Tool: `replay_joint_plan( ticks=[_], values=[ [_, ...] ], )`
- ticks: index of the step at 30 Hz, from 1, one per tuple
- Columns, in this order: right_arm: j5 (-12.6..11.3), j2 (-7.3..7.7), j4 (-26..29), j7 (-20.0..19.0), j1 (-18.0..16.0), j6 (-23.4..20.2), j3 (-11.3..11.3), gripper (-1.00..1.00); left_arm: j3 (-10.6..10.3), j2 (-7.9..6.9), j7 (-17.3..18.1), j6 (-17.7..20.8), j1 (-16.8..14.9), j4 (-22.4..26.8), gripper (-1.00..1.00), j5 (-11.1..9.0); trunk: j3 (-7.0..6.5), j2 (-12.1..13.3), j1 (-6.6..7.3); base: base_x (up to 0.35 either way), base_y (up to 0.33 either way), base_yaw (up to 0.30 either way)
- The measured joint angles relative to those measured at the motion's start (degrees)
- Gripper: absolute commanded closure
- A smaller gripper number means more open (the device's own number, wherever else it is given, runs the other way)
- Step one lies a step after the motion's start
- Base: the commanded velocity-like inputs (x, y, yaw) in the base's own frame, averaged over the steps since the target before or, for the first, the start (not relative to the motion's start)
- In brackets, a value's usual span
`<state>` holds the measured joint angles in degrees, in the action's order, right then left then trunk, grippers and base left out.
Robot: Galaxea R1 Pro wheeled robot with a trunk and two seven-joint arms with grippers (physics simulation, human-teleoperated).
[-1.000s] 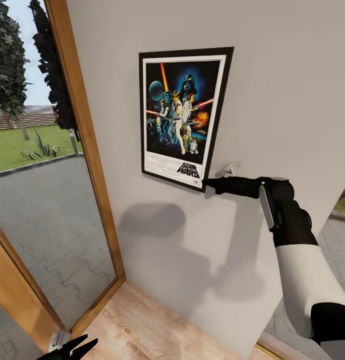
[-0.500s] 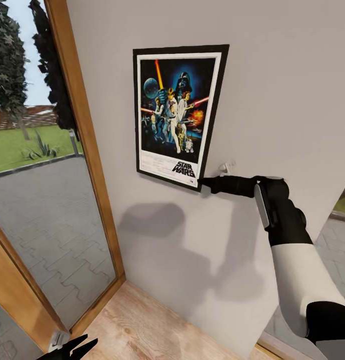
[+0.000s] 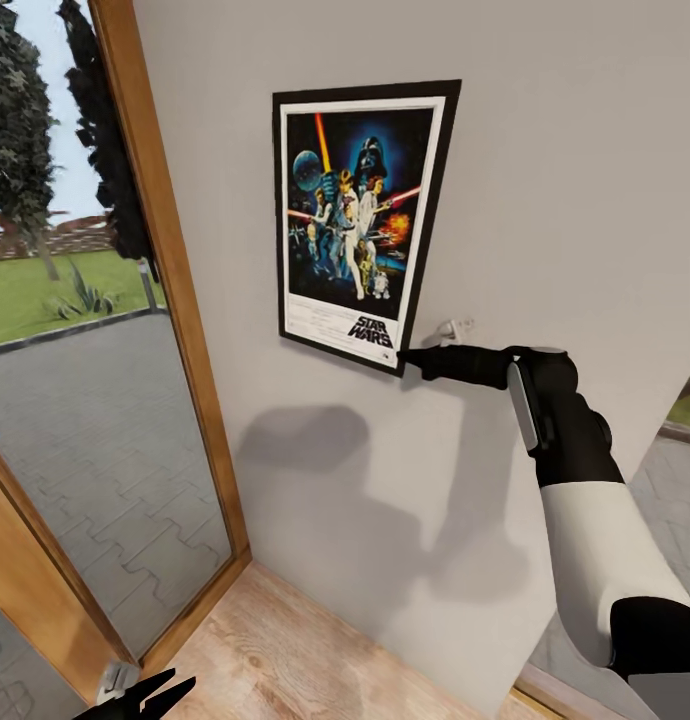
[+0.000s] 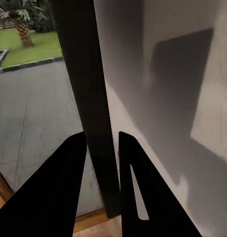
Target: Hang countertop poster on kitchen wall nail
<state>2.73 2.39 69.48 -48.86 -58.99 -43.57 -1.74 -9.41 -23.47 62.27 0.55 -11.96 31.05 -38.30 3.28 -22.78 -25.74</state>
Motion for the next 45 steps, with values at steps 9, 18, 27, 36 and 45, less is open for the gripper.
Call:
replay_joint_plan(
  ticks=[9, 18, 27, 36, 45],
  values=[
    [-0.1, 0.03, 0.0, 1.2, 0.0, -0.1, 0.0, 1.00, 0.0, -0.09, 0.0, 0.0, 0.0, 0.0, -1.00, 0.0, 0.00, 0.0, 0.00, 0.000, 0.000, 0.000],
    [0.0, 0.07, -0.2, 1.3, 0.0, -0.1, 0.0, 1.00, 0.0, -0.09, 0.0, 0.0, 0.0, 0.0, -1.00, 0.0, 0.00, 0.0, 0.00, 0.000, 0.000, 0.000],
    [-0.4, -1.14, -0.6, 0.9, 0.2, 0.1, 0.1, 1.00, 0.1, 0.09, 0.1, 0.1, 0.0, 0.0, -1.00, 0.0, 0.00, 0.0, 0.00, 0.000, 0.000, 0.000],
    [-0.4, -1.14, -0.6, 0.9, 0.2, 0.1, 0.1, 1.00, 0.1, 0.09, 0.1, 0.1, 0.0, 0.0, -1.00, 0.0, 0.00, 0.0, 0.00, 0.000, 0.000, 0.000],
    [-0.1, -1.48, -0.9, 1.6, 0.2, 0.2, 0.1, 1.00, 0.0, -0.26, 0.1, 0.1, 0.0, 0.0, -1.00, 0.0, 0.00, 0.0, 0.00, 0.000, 0.000, 0.000]
  ],
)
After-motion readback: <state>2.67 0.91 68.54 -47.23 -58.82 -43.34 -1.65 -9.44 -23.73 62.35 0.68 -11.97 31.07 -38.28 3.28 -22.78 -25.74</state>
